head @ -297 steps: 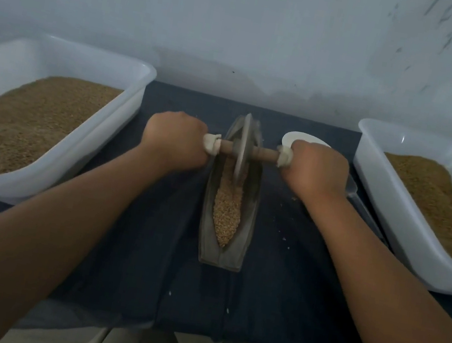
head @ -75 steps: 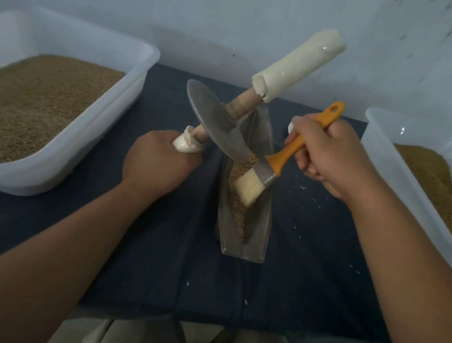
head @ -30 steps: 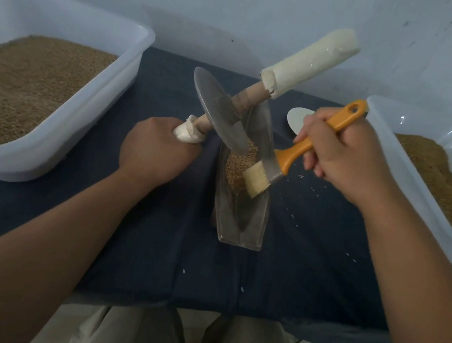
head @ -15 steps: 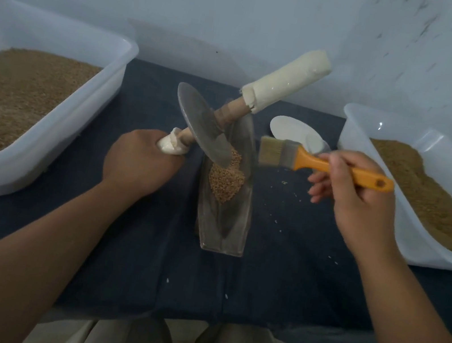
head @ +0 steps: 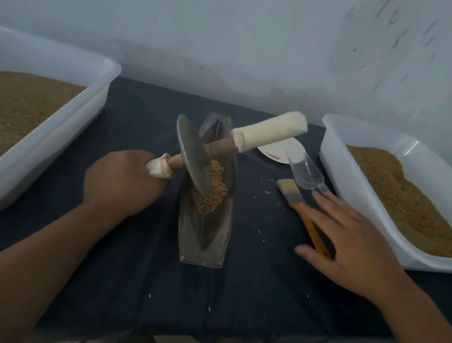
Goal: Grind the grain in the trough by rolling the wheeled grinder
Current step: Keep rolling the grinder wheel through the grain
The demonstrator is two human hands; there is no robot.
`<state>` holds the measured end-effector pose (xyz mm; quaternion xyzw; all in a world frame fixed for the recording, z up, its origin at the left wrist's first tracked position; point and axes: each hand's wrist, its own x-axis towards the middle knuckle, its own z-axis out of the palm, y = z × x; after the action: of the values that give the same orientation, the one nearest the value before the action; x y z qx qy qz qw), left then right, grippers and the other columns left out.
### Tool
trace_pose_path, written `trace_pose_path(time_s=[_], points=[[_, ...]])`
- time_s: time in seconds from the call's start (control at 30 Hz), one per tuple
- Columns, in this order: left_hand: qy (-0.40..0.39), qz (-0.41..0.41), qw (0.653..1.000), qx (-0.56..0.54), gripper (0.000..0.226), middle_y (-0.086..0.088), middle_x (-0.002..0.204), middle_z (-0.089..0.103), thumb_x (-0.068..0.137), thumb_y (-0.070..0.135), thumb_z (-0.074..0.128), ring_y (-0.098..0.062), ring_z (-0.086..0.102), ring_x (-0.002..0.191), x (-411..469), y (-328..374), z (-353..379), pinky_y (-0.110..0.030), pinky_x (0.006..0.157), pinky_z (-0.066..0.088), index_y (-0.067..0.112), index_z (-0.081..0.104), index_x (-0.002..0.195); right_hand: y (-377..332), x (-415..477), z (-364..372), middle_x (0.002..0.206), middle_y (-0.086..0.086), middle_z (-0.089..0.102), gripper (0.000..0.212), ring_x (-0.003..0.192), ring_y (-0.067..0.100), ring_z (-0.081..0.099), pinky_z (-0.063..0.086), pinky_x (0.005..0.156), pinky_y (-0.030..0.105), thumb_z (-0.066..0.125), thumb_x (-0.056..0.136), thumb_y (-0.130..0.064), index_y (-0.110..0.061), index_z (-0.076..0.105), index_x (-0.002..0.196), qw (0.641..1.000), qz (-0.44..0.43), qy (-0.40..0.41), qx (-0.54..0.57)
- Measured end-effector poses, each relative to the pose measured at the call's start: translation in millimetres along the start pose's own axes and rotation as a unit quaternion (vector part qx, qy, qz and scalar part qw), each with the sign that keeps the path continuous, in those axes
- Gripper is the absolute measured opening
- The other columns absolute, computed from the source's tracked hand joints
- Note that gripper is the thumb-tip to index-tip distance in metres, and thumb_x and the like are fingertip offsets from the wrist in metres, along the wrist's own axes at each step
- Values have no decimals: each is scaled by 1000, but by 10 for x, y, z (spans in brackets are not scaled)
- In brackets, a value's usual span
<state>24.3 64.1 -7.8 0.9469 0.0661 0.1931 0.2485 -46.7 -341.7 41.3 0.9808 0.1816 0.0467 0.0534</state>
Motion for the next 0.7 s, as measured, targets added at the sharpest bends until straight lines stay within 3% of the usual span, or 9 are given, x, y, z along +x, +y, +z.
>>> trace_pose_path(time_s=[0.07,0.13,0.2,0.27,0.33,0.4,0.5,0.6,0.7], points=[[18,27,999,24,53,12,59,57,88,75,48,-10,52,54,26,17,5,-26,53,36,29,60,65,-152,134,-173,167,-2,38,76,157,17,29,35,124,46,46,98,-73,-26,47,158,978,-38,197,52],[30,65,996,59,54,12,56,54,88,74,44,-12,52,52,51,48,1,-25,52,37,29,56,62,-290,366,-304,168,-2,35,78,160,15,22,18,130,36,57,98,-63,-20,40,161,957,-52,280,52],[40,106,988,101,50,12,54,51,89,69,48,-11,49,49,72,81,-6,-23,51,36,29,53,61,-446,611,-401,173,-1,23,95,162,16,9,3,131,31,64,94,-63,-19,23,167,967,-44,250,30],[39,137,980,136,47,12,54,50,91,66,52,-9,47,48,87,99,-40,-22,50,36,29,53,61,-578,818,-407,167,5,37,104,160,25,21,8,132,38,72,88,-59,-18,19,167,983,-33,180,-6],[24,171,972,157,45,11,56,50,92,63,57,-9,47,50,106,92,-87,-23,51,39,30,53,63,-663,945,-354,126,4,71,77,133,35,57,35,121,46,75,86,-52,-23,46,151,988,-27,145,-42],[5,197,965,174,41,12,58,51,91,61,60,-8,47,52,134,88,-141,-24,51,36,31,53,64,-702,985,-270,85,-2,69,28,90,33,68,55,88,44,68,86,-48,-26,63,102,986,-21,162,-45],[-44,196,960,197,36,13,62,54,87,62,54,-5,48,56,233,119,-198,-25,50,30,33,55,67,-672,1037,-123,67,-6,55,33,56,24,52,26,47,28,67,84,-52,-28,51,70,981,5,187,-57],[-110,186,951,222,34,13,66,59,82,63,53,-8,54,59,466,172,-185,-27,51,33,32,58,69,-625,1271,-6,55,-9,44,42,46,16,37,17,48,24,62,89,-52,-27,41,63,982,44,171,-68],[-117,172,952,223,38,11,71,60,80,64,51,-14,55,62,787,301,-96,-30,58,41,29,60,69,-583,1632,38,59,-6,47,36,52,18,43,28,50,25,58,91,-48,-23,51,66,981,94,159,-55]])
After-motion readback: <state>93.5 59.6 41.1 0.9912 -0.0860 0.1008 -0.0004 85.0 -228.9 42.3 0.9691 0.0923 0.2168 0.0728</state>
